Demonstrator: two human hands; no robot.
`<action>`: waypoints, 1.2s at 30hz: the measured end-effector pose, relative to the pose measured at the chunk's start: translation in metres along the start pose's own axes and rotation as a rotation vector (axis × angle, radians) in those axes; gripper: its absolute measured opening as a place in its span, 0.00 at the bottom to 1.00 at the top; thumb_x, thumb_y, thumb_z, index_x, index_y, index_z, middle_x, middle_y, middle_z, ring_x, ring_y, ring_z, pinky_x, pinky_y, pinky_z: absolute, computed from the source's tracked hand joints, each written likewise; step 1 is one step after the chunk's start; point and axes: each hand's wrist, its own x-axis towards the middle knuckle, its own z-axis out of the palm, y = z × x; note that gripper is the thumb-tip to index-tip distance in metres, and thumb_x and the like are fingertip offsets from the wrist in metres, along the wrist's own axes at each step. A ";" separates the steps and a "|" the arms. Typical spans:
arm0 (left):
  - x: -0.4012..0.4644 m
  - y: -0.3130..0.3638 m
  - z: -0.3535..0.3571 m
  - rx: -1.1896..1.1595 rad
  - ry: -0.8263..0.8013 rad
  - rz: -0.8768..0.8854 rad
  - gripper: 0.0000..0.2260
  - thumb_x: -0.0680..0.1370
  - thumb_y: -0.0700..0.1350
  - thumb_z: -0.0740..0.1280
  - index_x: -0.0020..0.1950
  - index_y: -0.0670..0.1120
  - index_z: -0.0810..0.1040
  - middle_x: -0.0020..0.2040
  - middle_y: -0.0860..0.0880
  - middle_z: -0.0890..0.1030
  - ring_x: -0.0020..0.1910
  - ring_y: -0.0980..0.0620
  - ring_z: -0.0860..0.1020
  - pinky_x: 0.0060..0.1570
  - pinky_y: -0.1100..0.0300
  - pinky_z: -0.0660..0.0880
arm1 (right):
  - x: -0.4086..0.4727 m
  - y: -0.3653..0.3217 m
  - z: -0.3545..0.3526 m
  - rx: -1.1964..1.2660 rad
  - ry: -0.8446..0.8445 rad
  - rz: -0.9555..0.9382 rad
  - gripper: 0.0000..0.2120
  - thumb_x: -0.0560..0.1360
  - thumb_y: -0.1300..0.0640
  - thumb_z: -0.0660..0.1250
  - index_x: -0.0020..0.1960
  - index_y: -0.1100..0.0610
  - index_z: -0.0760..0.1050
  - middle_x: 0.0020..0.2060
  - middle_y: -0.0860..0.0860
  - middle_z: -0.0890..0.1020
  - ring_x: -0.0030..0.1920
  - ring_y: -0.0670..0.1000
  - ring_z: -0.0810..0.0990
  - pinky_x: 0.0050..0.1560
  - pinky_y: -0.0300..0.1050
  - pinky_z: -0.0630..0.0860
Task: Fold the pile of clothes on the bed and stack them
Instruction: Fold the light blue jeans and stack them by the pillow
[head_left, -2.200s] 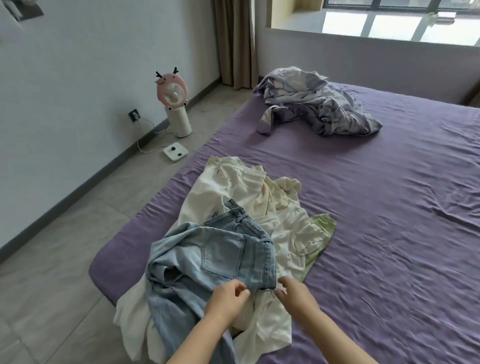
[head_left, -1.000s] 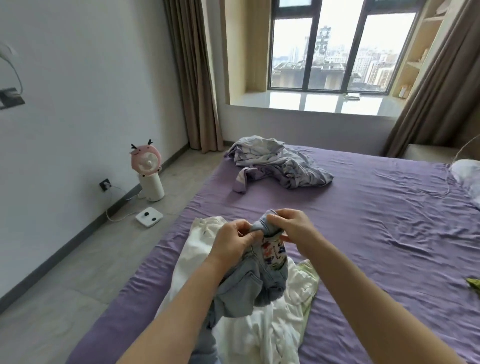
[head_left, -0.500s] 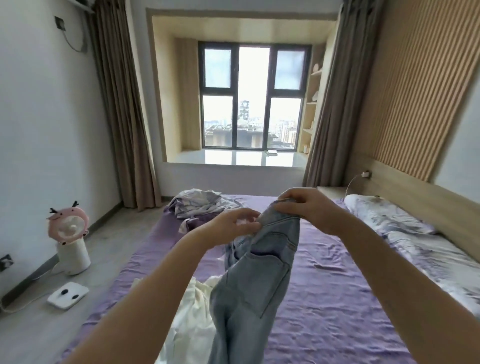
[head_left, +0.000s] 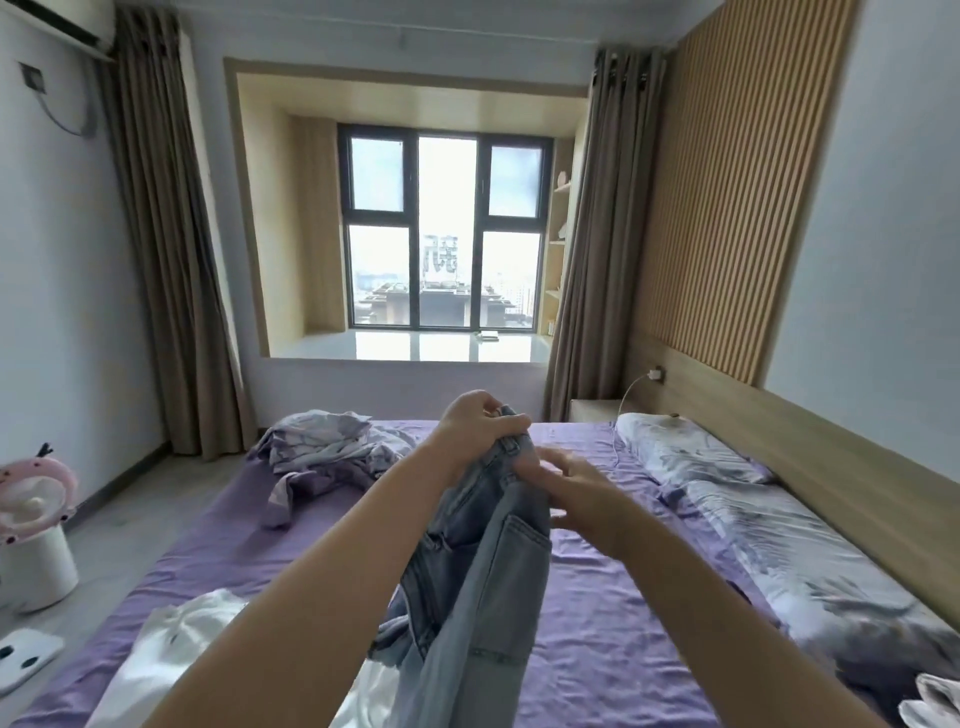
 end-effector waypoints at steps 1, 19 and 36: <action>0.003 0.003 0.007 -0.002 0.005 -0.017 0.16 0.71 0.49 0.76 0.50 0.41 0.77 0.47 0.43 0.80 0.46 0.47 0.79 0.52 0.49 0.79 | -0.002 0.002 -0.007 0.054 0.050 -0.051 0.19 0.72 0.48 0.71 0.58 0.57 0.76 0.50 0.55 0.83 0.48 0.51 0.83 0.42 0.43 0.80; -0.010 0.009 0.104 -0.116 -0.125 -0.113 0.09 0.73 0.47 0.74 0.45 0.41 0.83 0.40 0.47 0.84 0.38 0.51 0.82 0.46 0.57 0.81 | 0.007 0.009 -0.141 -0.007 0.023 -0.071 0.24 0.65 0.36 0.72 0.56 0.45 0.76 0.50 0.48 0.84 0.50 0.49 0.83 0.46 0.46 0.81; -0.029 -0.043 0.128 -0.152 -0.515 -0.180 0.11 0.77 0.39 0.68 0.59 0.37 0.78 0.53 0.44 0.82 0.48 0.49 0.81 0.56 0.55 0.77 | -0.009 0.002 -0.202 0.162 0.121 -0.276 0.11 0.69 0.54 0.72 0.48 0.59 0.81 0.45 0.55 0.84 0.47 0.52 0.82 0.52 0.48 0.80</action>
